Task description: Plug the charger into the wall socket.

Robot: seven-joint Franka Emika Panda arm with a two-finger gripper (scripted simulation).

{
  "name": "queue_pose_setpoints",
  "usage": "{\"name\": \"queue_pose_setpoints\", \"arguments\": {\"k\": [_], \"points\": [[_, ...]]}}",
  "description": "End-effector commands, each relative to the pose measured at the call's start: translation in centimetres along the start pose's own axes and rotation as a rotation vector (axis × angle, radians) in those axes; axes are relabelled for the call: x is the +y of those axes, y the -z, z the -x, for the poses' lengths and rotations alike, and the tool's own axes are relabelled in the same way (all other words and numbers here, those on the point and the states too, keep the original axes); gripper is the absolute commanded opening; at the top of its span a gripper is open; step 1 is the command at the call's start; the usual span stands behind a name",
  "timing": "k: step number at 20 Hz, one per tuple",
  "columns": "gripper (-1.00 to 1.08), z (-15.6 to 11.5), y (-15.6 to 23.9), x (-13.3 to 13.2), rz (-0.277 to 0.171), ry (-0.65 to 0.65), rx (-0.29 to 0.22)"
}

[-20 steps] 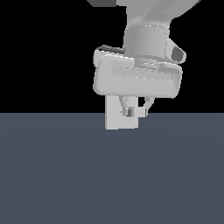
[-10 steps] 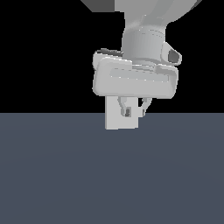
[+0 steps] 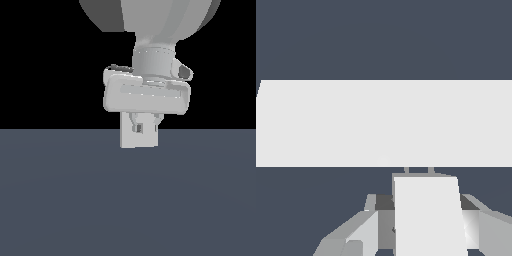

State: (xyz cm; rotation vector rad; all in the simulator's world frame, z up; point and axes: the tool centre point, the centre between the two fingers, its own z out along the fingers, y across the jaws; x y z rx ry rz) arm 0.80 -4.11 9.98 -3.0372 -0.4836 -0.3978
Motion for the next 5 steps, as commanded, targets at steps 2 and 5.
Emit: {"name": "queue_pose_setpoints", "arguments": {"k": [2,5], "points": [[-1.0,-0.59,-0.15,0.02,0.0,0.0,0.0],[-1.0,-0.64,-0.15,0.04,0.0,0.0,0.0]]}}
